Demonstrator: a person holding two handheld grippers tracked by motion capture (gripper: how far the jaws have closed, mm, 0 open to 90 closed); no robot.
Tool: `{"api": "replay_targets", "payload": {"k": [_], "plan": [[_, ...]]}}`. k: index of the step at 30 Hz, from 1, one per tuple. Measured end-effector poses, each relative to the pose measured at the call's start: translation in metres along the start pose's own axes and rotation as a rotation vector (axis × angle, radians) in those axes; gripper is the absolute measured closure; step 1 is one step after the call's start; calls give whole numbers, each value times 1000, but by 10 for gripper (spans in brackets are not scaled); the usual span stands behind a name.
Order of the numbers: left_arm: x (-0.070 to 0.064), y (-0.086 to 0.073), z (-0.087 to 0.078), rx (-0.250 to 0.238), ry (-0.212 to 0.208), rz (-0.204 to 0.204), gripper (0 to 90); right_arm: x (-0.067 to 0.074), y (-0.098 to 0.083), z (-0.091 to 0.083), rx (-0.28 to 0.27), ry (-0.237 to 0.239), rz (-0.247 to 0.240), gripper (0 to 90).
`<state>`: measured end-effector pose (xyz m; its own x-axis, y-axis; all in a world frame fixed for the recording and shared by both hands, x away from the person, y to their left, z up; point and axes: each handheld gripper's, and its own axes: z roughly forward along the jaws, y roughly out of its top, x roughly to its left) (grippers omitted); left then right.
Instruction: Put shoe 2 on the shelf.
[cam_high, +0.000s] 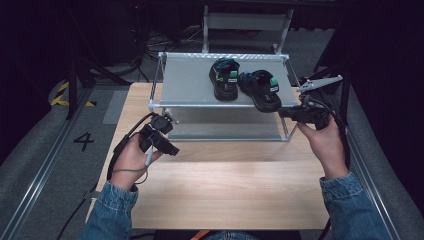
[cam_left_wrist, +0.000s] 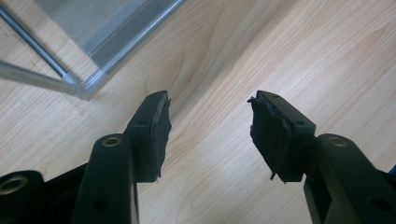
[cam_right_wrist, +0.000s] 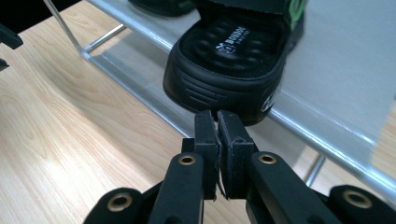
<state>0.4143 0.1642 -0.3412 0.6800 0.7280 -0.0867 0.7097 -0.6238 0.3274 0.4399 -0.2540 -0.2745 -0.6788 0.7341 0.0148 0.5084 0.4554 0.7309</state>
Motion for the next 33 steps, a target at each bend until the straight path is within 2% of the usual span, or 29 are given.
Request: {"api": "replay_targets", "payload": {"k": [9, 20, 27, 30, 33], "plan": [[2, -8, -2, 3, 4, -15, 469, 2, 13, 21, -10, 29, -6, 879], [4, -16, -4, 3, 17, -34, 469, 4, 23, 43, -17, 31, -15, 889], [6, -22, -4, -4, 18, -56, 469, 6, 29, 53, -21, 41, -23, 892], [7, -25, -6, 5, 23, -53, 469, 8, 32, 58, -24, 43, -30, 892], [7, -29, -7, 0, 26, -71, 470, 7, 33, 61, -31, 46, -32, 899]]}}
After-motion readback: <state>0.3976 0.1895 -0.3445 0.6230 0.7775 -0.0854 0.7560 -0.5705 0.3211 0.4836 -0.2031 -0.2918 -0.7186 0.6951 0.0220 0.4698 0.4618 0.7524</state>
